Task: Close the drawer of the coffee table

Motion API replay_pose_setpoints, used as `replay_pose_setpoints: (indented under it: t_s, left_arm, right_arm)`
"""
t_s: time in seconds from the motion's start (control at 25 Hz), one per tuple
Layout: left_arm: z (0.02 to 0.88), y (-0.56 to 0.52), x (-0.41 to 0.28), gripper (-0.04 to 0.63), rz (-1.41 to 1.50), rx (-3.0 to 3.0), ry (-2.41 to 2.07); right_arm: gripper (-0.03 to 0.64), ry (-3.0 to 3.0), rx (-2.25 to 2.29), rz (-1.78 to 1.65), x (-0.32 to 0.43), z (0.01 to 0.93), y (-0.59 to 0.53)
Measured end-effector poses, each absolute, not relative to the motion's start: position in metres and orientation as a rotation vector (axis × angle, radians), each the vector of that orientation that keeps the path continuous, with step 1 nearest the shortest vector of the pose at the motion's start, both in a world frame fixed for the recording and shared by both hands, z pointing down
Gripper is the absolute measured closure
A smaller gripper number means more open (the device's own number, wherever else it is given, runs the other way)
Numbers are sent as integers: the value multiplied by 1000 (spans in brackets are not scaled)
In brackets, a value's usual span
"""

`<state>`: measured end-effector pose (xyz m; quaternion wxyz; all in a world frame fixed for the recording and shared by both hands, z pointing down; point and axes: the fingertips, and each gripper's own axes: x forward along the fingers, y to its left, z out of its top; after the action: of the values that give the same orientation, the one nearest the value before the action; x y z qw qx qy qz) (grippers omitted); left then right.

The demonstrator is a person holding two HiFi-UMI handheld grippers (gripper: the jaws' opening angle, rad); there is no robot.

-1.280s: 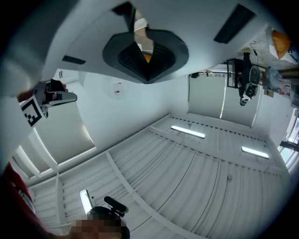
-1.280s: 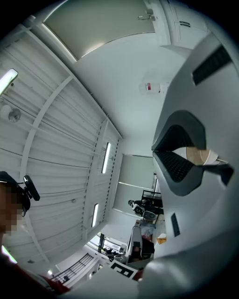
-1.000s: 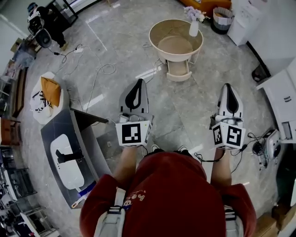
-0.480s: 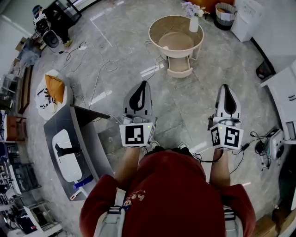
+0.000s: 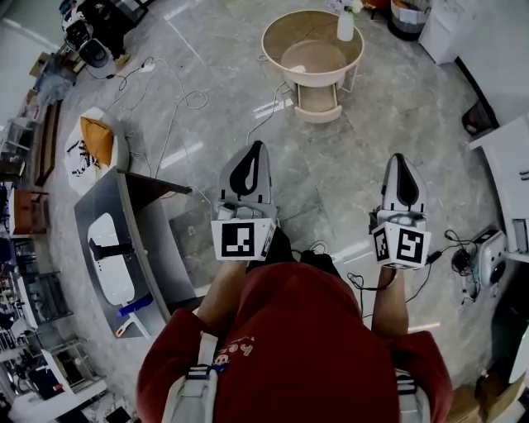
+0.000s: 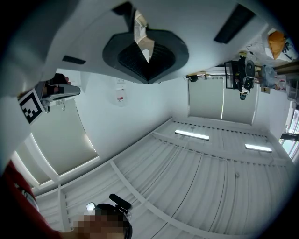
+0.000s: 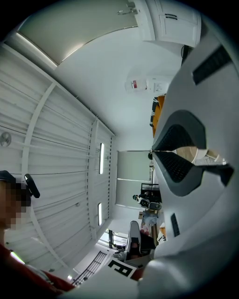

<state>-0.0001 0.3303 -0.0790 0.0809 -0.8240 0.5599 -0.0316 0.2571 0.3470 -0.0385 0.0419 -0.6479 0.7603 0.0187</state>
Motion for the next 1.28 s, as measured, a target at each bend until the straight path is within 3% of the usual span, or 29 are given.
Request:
replay_pose_setpoints:
  t_s: [0.44, 1.0, 1.28]
  left_arm:
    - [-74, 274, -23, 584, -58, -2455, 1678]
    - [-74, 81, -117, 586, -39, -2548, 1579]
    - [-64, 8, -123, 585, -74, -2632, 1471]
  right_arm:
    - [594, 2358, -1954, 74, 226, -35, 281]
    - [594, 2312, -2081, 93, 117, -49, 108]
    - [594, 2268, -2173, 159, 90, -51, 52]
